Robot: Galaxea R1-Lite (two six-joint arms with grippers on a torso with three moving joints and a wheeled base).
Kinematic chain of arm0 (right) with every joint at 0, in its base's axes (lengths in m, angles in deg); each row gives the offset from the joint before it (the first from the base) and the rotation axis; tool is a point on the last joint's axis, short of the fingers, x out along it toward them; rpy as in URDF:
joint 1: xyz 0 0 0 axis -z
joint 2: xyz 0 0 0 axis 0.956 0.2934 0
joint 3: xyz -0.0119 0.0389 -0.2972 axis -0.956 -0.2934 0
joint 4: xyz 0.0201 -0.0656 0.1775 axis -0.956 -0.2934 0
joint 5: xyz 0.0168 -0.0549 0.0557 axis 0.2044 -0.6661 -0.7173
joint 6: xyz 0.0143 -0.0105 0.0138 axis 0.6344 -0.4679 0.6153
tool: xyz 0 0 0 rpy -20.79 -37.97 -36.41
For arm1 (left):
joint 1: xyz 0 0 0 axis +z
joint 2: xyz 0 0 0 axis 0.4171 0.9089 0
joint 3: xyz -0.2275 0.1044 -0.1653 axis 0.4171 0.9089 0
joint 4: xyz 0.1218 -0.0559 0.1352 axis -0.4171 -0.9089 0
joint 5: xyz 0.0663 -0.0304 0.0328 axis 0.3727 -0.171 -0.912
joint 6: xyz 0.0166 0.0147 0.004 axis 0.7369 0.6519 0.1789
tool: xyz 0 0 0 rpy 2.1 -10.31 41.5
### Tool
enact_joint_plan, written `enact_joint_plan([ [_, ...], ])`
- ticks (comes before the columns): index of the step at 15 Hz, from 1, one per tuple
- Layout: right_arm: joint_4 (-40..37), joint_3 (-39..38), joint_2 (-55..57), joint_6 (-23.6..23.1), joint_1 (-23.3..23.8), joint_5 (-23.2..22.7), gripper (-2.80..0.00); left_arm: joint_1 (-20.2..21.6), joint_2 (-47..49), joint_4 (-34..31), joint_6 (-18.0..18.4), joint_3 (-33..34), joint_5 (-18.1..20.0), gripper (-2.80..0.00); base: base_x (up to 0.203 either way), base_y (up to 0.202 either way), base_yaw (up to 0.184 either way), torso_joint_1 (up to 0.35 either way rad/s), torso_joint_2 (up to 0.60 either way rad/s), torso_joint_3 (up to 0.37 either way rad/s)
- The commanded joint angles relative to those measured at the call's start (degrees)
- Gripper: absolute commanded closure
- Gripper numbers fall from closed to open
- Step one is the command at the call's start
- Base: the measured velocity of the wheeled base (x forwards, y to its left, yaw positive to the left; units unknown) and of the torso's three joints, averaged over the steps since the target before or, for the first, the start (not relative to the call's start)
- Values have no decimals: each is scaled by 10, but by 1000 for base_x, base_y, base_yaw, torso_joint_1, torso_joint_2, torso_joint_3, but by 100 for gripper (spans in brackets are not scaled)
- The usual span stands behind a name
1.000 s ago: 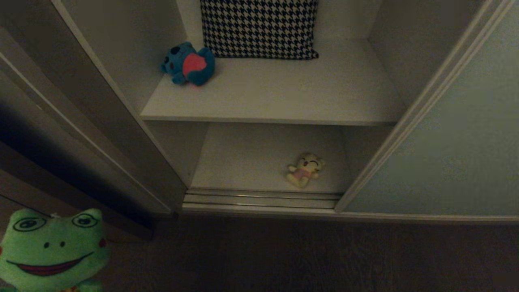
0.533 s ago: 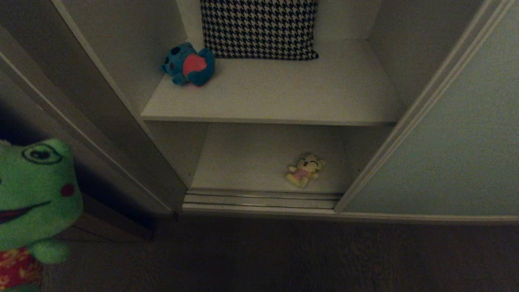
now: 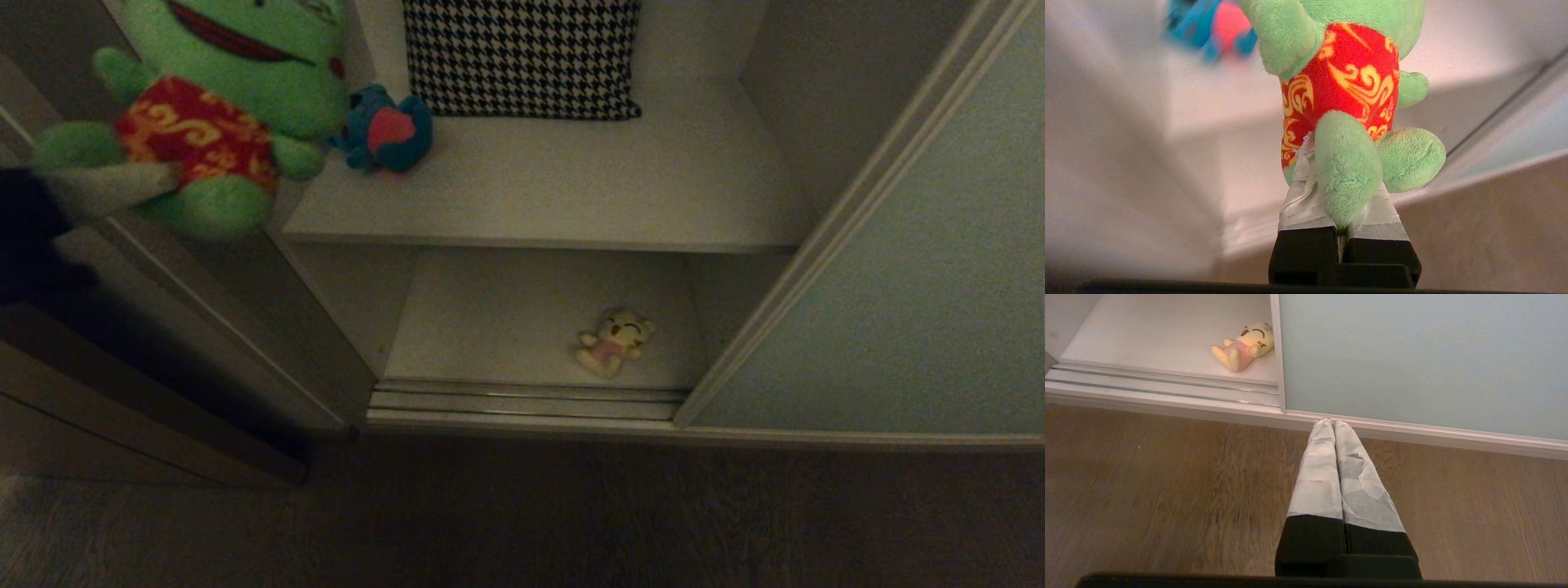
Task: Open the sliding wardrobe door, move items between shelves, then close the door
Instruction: Place the green doll on the higher shelf
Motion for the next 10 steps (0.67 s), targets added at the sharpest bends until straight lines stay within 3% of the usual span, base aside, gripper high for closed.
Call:
enact_joint_plan([
  [1,0,0,0,0,0,0,0,-29,193,15,-4,-101,4,0,0,0,0,0,0,0],
  [3,0,0,0,0,0,0,0,-55,297,29,-22,-186,8,0,0,0,0,0,0,0],
  [6,0,0,0,0,0,0,0,-81,431,38,-83,-305,3,0,0,0,0,0,0,0],
  [10,0,0,0,0,-1,0,0,-90,559,41,-118,-444,-35,0,0,0,0,0,0,0],
])
